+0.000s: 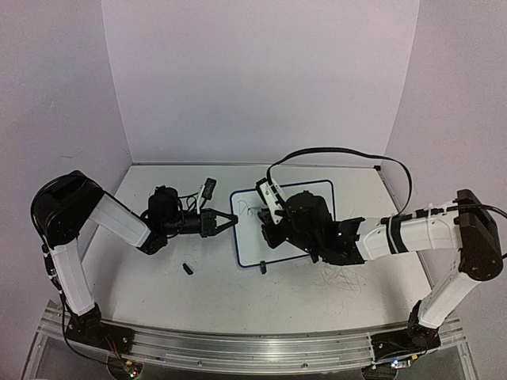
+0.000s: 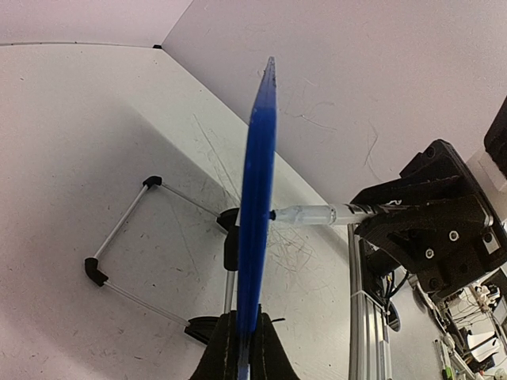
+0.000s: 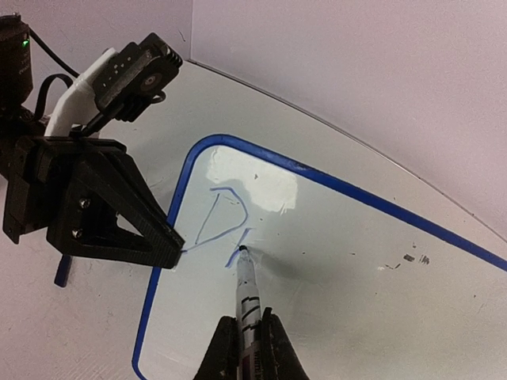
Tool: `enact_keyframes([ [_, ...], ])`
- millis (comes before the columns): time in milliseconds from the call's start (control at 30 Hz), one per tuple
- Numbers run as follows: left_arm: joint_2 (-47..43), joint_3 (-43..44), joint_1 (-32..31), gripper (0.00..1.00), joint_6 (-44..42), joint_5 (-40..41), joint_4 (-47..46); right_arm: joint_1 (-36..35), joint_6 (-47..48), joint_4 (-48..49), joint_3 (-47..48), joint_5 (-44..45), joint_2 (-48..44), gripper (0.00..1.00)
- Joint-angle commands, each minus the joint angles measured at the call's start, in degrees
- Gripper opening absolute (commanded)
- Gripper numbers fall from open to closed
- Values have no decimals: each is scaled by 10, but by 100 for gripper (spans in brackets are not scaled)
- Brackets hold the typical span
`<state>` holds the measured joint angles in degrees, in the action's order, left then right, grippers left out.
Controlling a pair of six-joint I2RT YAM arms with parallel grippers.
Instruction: Write a sentence on the whiteboard
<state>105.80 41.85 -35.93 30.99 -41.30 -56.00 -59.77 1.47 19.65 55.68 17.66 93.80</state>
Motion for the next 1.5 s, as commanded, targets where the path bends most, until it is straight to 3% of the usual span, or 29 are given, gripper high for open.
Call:
enact_keyframes([
  [0, -32, -6, -2, 0, 0, -22, -28, 11, -8, 6, 16, 54, 1, 0],
  [167, -31, -6, -2, 0, 0, -22, -29, 11, -10, 1, 6, 53, -12, 0],
  [400, -34, -10, -2, 0, 0, -19, -29, 22, -30, 31, -48, -34, -70, 0],
  [800, -31, -6, -2, 0, 3, -19, -28, 34, -24, 51, -39, -96, -44, 0],
  [1467, -31, -4, -2, 0, 5, -23, -28, 34, -42, 28, -32, -33, -31, 0],
])
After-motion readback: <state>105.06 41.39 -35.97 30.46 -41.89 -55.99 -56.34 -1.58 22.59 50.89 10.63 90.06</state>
